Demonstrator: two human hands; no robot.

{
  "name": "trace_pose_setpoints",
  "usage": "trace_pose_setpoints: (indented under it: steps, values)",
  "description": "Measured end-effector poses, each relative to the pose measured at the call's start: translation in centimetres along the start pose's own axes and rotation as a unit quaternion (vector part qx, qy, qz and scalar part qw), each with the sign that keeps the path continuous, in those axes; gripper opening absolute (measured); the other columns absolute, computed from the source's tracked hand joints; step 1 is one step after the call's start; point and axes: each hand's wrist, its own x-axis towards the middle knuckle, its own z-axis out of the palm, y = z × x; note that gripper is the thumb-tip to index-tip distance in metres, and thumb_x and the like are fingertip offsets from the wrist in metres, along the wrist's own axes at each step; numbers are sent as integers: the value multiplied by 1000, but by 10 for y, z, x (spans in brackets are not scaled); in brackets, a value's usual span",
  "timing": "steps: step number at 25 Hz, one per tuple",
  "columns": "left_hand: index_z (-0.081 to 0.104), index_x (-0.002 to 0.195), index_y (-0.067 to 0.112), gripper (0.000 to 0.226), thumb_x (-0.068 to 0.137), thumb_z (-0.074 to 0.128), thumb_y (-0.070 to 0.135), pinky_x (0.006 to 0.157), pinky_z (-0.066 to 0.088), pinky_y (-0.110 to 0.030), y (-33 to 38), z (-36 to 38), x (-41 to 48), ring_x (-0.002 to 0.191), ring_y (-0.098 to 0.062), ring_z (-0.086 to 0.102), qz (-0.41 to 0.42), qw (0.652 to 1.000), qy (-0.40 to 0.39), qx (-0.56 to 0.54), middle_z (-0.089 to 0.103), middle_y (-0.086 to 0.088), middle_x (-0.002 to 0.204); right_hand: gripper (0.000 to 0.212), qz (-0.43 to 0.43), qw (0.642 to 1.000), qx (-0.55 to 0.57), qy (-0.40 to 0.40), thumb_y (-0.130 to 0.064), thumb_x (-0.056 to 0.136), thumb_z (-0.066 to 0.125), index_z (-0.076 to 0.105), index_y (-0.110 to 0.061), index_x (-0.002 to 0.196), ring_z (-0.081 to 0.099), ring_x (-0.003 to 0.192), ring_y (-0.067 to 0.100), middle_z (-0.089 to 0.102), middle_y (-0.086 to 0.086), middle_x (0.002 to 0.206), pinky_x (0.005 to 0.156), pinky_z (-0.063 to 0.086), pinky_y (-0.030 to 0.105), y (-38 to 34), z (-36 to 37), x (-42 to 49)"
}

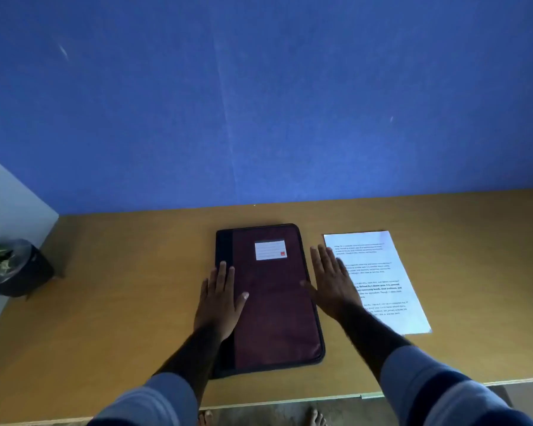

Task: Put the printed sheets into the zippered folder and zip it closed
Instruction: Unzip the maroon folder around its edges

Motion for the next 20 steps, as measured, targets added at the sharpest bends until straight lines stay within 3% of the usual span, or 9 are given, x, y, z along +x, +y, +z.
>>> trace_pose_setpoints:
  steps: [3,6,12,20]
  values:
    - [-9,161,19,79,103,25,60,128,1,-42,-2,16,-20,157,-24,-12,-19,999,-27,20,-22,-3,167,89,-22,998,4,-65,-56,99,46,-2,-16,161,-1,157,29,-2,9,170,125,9,41,-4,21,-25]
    - [-6,161,19,77,104,28,57,126,1,-41,0,27,-34,157,-25,-12,-19,999,-28,35,-23,-2,166,86,-46,992,-20,-118,-56,99,43,0,-15,162,0,157,30,-2,11,170,125,12,42,-4,42,-49]
    - [-6,161,17,75,105,26,53,126,0,-40,9,39,-48,157,-24,-13,-40,998,-35,16,-21,-4,167,82,-77,988,-39,-129,-58,100,40,14,-10,161,7,156,33,4,14,169,125,17,45,2,48,-53]
    - [0,162,23,71,104,22,57,127,5,-42,-33,19,-1,158,-24,-7,44,997,-48,37,-15,-4,170,80,34,990,-46,-131,-62,101,32,6,-17,162,-3,157,24,-3,7,171,125,9,45,8,39,-34]
